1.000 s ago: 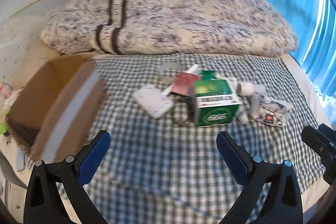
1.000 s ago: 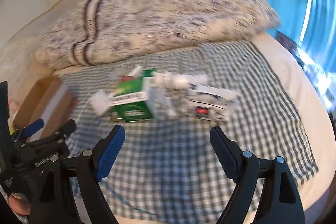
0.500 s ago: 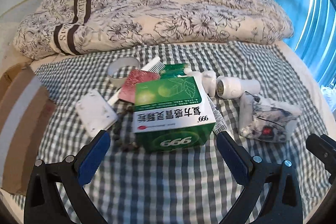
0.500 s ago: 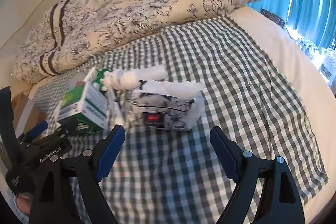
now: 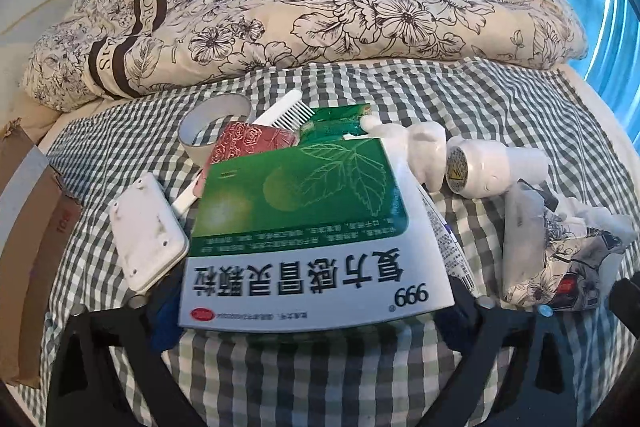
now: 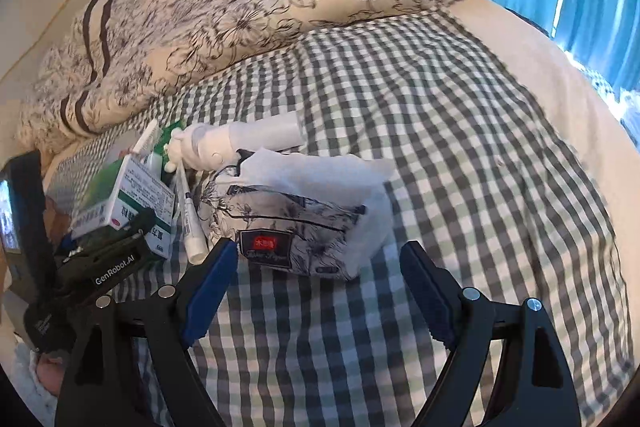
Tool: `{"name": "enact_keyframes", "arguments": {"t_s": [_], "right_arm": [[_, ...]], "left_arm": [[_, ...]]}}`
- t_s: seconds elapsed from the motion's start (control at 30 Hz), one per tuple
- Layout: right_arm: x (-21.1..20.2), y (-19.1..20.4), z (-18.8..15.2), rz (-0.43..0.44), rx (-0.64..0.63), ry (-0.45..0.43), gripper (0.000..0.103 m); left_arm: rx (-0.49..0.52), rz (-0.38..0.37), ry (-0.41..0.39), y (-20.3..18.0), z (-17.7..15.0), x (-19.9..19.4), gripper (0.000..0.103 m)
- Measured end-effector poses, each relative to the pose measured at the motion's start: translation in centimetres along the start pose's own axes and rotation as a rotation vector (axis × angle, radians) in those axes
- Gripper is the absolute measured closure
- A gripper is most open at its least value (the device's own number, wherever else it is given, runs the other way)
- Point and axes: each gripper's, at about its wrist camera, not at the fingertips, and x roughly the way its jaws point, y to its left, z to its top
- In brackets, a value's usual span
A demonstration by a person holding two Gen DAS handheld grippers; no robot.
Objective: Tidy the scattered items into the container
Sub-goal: 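Grasp the green medicine box with the left tool while the right tool grasps the floral tissue pack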
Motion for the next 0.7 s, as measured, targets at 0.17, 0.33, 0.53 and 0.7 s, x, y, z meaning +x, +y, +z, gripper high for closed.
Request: {"name": "enact_keyframes", "arguments": {"t_s": [0.17, 0.33, 0.53, 0.7], "right_arm": [[2.1, 0.4, 0.8, -0.02, -0.036, 0.024, 0.02], [5.4, -0.4, 2.0, -0.035, -0.011, 0.072, 0.02], [5.9, -0.3, 1.7, 0.01, 0.004, 0.084, 0.068], [2.3, -0.1, 1.2, 0.076, 0.051, 0.032, 0.086]], "left_arm": [[0.015, 0.009, -0.039, 0.1, 0.2, -1.3, 0.008], [0.029, 0.019, -0.058, 0.9, 0.7, -2.7, 0.008], [0.044, 0.038, -0.074, 1.6, 0.8, -3.5, 0.008], [0.028, 0.052, -0.064, 2.5, 0.3, -4.3, 0.008]]}}
